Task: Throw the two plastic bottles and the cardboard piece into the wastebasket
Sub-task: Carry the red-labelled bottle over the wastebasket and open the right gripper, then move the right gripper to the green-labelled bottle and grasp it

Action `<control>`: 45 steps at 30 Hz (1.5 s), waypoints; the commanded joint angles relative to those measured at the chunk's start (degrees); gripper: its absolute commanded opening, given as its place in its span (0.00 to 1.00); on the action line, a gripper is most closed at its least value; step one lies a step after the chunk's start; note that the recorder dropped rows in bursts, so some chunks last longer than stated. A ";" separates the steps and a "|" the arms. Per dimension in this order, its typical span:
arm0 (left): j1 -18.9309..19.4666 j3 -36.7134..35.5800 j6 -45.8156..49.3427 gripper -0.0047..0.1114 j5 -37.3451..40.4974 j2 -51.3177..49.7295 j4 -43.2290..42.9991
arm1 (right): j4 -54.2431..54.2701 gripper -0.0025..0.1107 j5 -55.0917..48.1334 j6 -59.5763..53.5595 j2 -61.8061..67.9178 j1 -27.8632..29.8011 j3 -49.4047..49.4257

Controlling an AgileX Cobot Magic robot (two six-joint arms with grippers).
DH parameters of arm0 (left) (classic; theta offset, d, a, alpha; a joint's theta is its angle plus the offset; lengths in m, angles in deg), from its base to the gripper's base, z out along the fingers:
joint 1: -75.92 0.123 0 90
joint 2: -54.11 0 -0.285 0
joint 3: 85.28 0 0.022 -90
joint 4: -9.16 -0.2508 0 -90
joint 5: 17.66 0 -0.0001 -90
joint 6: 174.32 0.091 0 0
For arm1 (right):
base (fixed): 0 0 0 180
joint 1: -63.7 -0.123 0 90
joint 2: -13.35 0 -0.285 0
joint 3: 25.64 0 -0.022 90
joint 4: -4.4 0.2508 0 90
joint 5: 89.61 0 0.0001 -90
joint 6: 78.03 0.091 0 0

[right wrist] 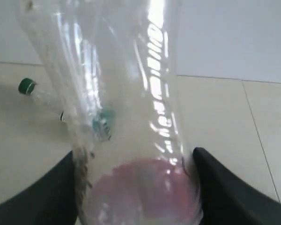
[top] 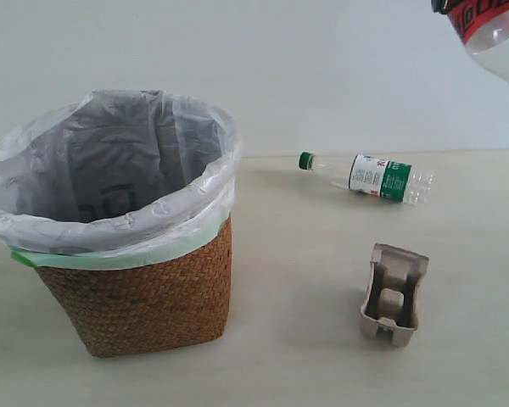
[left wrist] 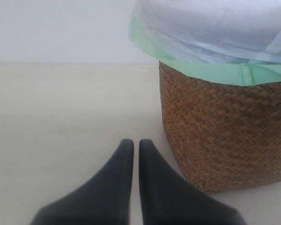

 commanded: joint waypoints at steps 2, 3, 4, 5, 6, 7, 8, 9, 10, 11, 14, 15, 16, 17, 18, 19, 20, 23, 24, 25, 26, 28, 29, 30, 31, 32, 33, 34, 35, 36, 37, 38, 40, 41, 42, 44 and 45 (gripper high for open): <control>-0.49 -0.21 0.14 0.07 -0.28 0.22 0.15 | 7.58 0.02 0.33 4.14 -0.20 0.10 0.06; -0.49 -0.21 0.14 0.07 -0.28 0.22 0.15 | 12.30 0.02 0.33 4.14 0.13 0.10 0.06; -0.49 -0.21 0.14 0.07 -0.28 0.22 0.15 | 18.02 0.02 0.33 3.53 0.42 0.10 0.06; -0.49 -0.21 0.14 0.07 -0.28 0.22 0.15 | 23.45 0.02 0.33 2.56 0.83 0.10 0.06; -0.49 -0.21 0.14 0.07 -0.28 0.22 0.15 | 31.09 0.02 0.33 -0.26 1.22 0.10 -0.04; -0.49 -0.21 0.14 0.07 -0.28 0.22 0.15 | 39.81 0.02 0.33 -3.55 1.74 0.10 -0.04; -0.49 -0.21 0.14 0.07 -0.28 0.22 0.15 | 47.78 0.02 0.33 -6.28 2.01 0.10 -0.04; -0.49 -0.21 0.14 0.07 -0.28 0.22 0.15 | 56.84 0.04 0.33 -9.04 2.48 -0.01 -0.04; -0.49 -0.21 0.14 0.07 -0.28 0.22 0.15 | 65.77 0.08 0.33 -11.92 2.96 -0.58 -0.04; -0.49 -0.21 0.14 0.07 -0.28 0.22 0.15 | 73.97 0.13 1.64 -14.87 3.56 -1.28 -0.04; -0.49 -0.21 0.14 0.07 -0.28 0.22 0.15 | 82.82 0.48 11.12 -20.44 4.48 -4.84 -0.16; -0.49 -0.21 0.14 0.07 -0.28 0.22 0.15 | 81.38 0.67 14.21 -20.44 4.49 -5.99 -0.16; -0.49 -0.21 0.14 0.07 -0.28 0.22 0.15 | 79.62 0.84 16.30 -20.44 4.63 -7.05 -0.16; -0.49 -0.21 0.14 0.07 -0.28 0.22 0.15 | 78.29 0.95 17.23 -20.44 4.70 -7.62 -0.16; -0.49 -0.21 0.14 0.07 -0.28 0.22 0.15 | 76.57 0.93 17.40 -20.65 4.70 -8.05 -0.16; -0.49 -0.21 0.14 0.07 -0.28 0.22 0.15 | 75.52 0.93 17.24 -19.99 4.70 -8.16 -0.16; -0.49 -0.21 0.14 0.07 -0.28 0.22 0.15 | 75.08 0.92 16.48 -19.34 4.70 -8.16 -0.16; -0.49 -0.21 0.14 0.07 -0.28 0.22 0.15 | 72.70 0.92 16.02 -19.16 4.70 -8.16 -0.16; -0.49 -0.21 0.14 0.07 -0.28 0.22 0.15 | 72.22 0.92 15.88 -19.16 4.70 -8.16 -0.16; -0.49 -0.21 0.14 0.07 -0.28 0.22 0.15 | 71.50 0.92 15.65 -19.16 4.70 -8.16 -0.16; -0.49 -0.21 0.14 0.07 -0.28 0.22 0.15 | 70.54 0.92 15.37 -19.01 4.70 -8.16 -0.16; -0.49 -0.21 0.14 0.07 -0.28 0.22 0.15 | 68.27 0.92 14.24 -18.38 4.70 -8.16 -0.16; -0.49 -0.21 0.14 0.07 -0.28 0.22 0.15 | 67.01 0.92 13.15 -18.38 4.70 -8.16 -0.16; -0.49 -0.21 0.14 0.07 -0.28 0.22 0.15 | 66.01 0.92 11.68 -18.38 4.70 -8.16 -0.16; -0.49 -0.21 0.14 0.07 -0.28 0.22 0.15 | 64.23 0.92 9.89 -18.38 4.59 -8.16 -0.16; -0.49 -0.21 0.14 0.07 -0.28 0.22 0.15 | 61.18 0.92 8.16 -18.25 4.45 -8.16 -0.16; -0.49 -0.21 0.14 0.07 -0.28 0.22 0.15 | 56.92 0.92 6.80 -17.62 4.35 -8.16 -0.16; -0.49 -0.21 0.14 0.07 -0.28 0.22 0.15 | 51.69 0.92 4.42 -15.11 4.34 -8.16 -0.16; -0.49 -0.21 0.14 0.07 -0.28 0.22 0.15 | 45.60 0.90 2.65 -13.14 4.25 -8.16 -0.16; -0.49 -0.21 0.14 0.07 -0.28 0.22 0.15 | 40.28 0.87 0.83 -11.42 4.25 -8.16 -0.16; -0.49 -0.21 0.14 0.07 -0.28 0.22 0.15 | 33.66 0.82 0.33 -9.56 4.37 -8.16 -0.16; -0.49 -0.21 0.14 0.07 -0.28 0.22 0.15 | 27.49 0.76 0.33 -8.04 4.48 -8.16 -0.16; -0.49 -0.21 0.14 0.07 -0.28 0.22 0.15 | 17.11 0.65 0.33 -5.56 4.44 -8.16 1.09; -0.49 -0.21 0.14 0.07 -0.28 0.22 0.15 | 14.55 0.61 0.33 -4.57 4.44 -7.83 1.67; -0.49 -0.21 0.14 0.07 -0.28 0.22 0.15 | 11.54 0.60 0.33 -4.02 4.59 -7.83 2.23; -0.49 -0.21 0.14 0.07 -0.28 0.22 0.15 | 5.62 0.59 0.33 -3.73 5.68 -7.31 3.15; -0.49 -0.21 0.14 0.07 -0.28 0.22 0.15 | 3.67 0.59 0.33 -3.09 6.57 -6.99 3.41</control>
